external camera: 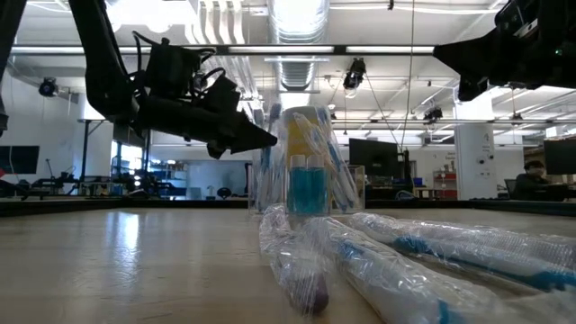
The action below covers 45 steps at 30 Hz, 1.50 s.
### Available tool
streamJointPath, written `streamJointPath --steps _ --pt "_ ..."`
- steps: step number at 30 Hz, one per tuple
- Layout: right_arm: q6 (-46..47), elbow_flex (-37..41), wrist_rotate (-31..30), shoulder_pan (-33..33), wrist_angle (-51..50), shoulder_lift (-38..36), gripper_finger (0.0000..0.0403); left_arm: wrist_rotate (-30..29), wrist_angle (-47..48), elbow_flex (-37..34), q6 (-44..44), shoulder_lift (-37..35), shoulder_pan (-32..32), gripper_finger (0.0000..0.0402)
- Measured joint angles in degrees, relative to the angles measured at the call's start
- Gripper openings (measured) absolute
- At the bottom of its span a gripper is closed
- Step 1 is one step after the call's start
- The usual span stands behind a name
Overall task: Pick & Place toothbrushing station
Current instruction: Put the blue toothbrush into the transparent organizer, then put the violet toothbrush into the transparent organizer
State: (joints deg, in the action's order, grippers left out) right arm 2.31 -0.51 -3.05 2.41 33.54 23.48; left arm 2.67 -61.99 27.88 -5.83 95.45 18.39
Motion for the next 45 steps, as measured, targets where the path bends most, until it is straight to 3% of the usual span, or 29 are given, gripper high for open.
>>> streamJointPath --steps 8,14,26,34,39,45 --pt "0.3 0.0 0.0 0.0 -0.16 -0.02 0.0009 3.83 0.77 -0.04 -0.75 -0.58 0.02 0.0103" --pt "1.49 0.0 0.0 -0.02 -0.61 -0.02 0.0009 7.79 0.95 -0.04 -0.04 -0.8 0.02 0.0165" --pt "0.52 0.0 0.0 -0.02 -0.8 -0.02 0.0009 8.0 4.08 -0.04 3.73 -6.81 0.02 0.0273" --pt "2.2 -0.02 0.02 -0.02 -1.62 -0.14 0.0009 8.03 14.23 -0.04 6.77 -19.06 0.02 0.0281" --pt "2.23 0.0 0.02 -0.02 -1.6 -0.11 0.0008 8.02 26.41 -0.04 11.23 -30.58 0.02 0.0278" --pt "2.92 -0.02 0.01 -0.02 -2.14 -0.11 0.0009 8.02 46.02 -0.15 15.47 -47.22 0.0 0.0219"
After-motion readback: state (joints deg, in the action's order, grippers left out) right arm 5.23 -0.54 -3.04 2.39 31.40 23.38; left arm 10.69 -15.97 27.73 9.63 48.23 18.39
